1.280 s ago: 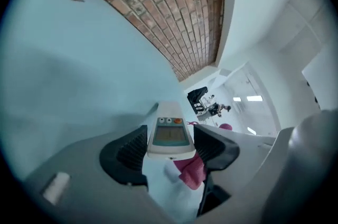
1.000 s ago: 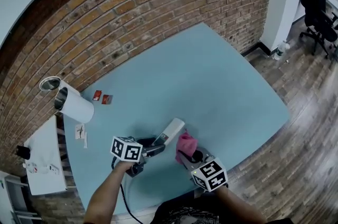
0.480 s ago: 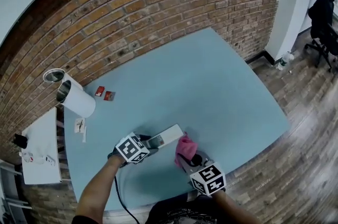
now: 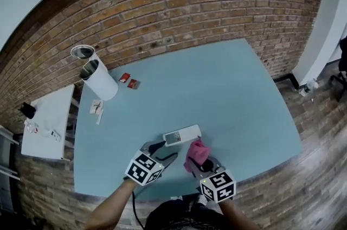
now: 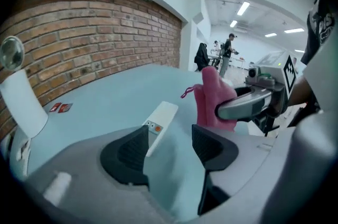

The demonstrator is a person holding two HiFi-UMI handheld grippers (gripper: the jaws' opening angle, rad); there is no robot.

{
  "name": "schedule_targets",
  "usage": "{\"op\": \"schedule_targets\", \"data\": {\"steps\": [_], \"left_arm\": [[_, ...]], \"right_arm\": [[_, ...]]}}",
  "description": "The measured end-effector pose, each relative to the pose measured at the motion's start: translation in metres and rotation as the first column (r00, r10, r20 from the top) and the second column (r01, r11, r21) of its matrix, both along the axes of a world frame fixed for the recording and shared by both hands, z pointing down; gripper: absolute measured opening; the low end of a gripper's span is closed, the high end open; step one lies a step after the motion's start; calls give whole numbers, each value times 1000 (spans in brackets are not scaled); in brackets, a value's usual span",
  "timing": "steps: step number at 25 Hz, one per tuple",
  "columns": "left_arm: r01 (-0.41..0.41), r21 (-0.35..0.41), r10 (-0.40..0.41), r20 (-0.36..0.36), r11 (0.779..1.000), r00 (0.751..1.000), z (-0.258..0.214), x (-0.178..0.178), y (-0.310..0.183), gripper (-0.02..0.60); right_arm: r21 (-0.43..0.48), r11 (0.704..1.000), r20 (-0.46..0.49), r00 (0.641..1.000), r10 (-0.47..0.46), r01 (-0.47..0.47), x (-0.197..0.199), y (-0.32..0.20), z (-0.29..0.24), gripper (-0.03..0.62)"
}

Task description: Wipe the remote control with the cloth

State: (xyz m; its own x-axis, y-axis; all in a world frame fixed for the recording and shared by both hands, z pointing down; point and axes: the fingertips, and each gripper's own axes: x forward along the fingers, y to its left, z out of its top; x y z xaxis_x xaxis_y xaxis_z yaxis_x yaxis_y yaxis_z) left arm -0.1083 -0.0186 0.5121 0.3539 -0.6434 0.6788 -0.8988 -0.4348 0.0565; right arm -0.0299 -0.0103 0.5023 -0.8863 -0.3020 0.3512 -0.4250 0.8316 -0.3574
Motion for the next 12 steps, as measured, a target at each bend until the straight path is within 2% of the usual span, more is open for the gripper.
{"op": "schedule_targets", "data": {"steps": [4,5,6,7,12], "left_arm": [[144,108,-136,-79,984,987,-26,7,22,244],[192,131,-182,-86,973,980,-31,5,27,149],[235,152,-224,-90,960,971,-35,2,31,25],[265,168,-251,-98,950,963,-38,1,36,0],[344,193,-316,-164,919,934,-43,0,63,0]], "right_arm": [[31,999,3,1000,-26,26,-14,10,-15,66],[37,999,1,1000,-30,30,-18,13,-19,66],[43,999,-1,999,-33,33,-21,16,-22,66],[48,998,-2,999,-34,34,-25,19,-25,66],[71,997,-19,1000,-24,25,-38,45,-35,66]]}}
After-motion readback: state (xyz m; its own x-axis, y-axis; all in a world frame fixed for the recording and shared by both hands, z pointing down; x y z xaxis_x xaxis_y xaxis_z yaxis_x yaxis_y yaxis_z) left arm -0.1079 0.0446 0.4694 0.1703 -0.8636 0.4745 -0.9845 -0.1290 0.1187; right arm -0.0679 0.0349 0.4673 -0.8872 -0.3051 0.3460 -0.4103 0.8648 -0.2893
